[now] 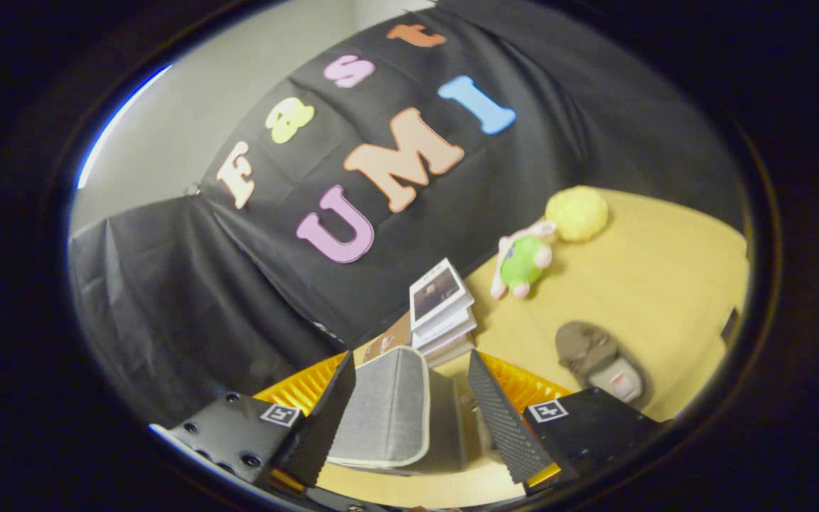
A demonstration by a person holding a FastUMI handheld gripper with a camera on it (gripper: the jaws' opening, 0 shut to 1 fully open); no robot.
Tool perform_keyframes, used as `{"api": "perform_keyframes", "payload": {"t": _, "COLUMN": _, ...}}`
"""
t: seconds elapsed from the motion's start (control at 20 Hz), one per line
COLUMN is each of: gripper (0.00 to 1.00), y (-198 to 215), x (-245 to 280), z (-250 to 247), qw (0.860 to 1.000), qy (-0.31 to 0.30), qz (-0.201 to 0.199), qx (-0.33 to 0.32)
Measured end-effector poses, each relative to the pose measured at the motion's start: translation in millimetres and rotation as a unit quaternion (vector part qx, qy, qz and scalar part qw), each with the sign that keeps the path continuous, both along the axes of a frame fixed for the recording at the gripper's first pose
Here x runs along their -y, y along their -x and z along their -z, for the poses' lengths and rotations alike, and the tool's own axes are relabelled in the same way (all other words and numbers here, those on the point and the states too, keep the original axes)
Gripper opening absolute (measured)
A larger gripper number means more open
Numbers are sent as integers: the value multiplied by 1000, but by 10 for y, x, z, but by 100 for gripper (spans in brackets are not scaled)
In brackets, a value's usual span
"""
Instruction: Open the storage box then place both shoes into the box .Put the left shoe in first, then the right shoe, with the right side of both shoes facing outward in a uniform manner.
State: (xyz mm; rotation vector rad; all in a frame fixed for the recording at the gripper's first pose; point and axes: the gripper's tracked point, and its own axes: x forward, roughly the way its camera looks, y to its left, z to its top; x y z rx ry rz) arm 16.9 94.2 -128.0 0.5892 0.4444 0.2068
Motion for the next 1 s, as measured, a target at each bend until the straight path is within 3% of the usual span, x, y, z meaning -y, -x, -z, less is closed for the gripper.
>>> {"api": "perform_keyframes", "payload": {"t": 0.15, "gripper": 100, "y": 44, "x": -82, "z": 347, "qw": 994, "qy": -86, "qz": 0, "qx": -72}}
{"api": "perform_keyframes", "payload": {"t": 0.35, "gripper": 100, "y": 141, "x": -267, "z": 696, "qw": 973, "qy": -175, "qz": -6, "qx": -148}}
{"api": "perform_keyframes", "payload": {"t": 0.65, "gripper": 100, "y": 304, "x": -528, "z": 1153, "qw": 946, "qy": -227, "qz": -38, "qx": -229}}
{"api": "perform_keyframes", "payload": {"t": 0.85, "gripper": 99, "y": 361, "x": -640, "z": 1293, "qw": 935, "qy": -242, "qz": -47, "qx": -255}}
{"api": "perform_keyframes", "payload": {"t": 1.0, "gripper": 87, "y": 354, "x": -749, "z": 1350, "qw": 927, "qy": -260, "qz": -57, "qx": -265}}
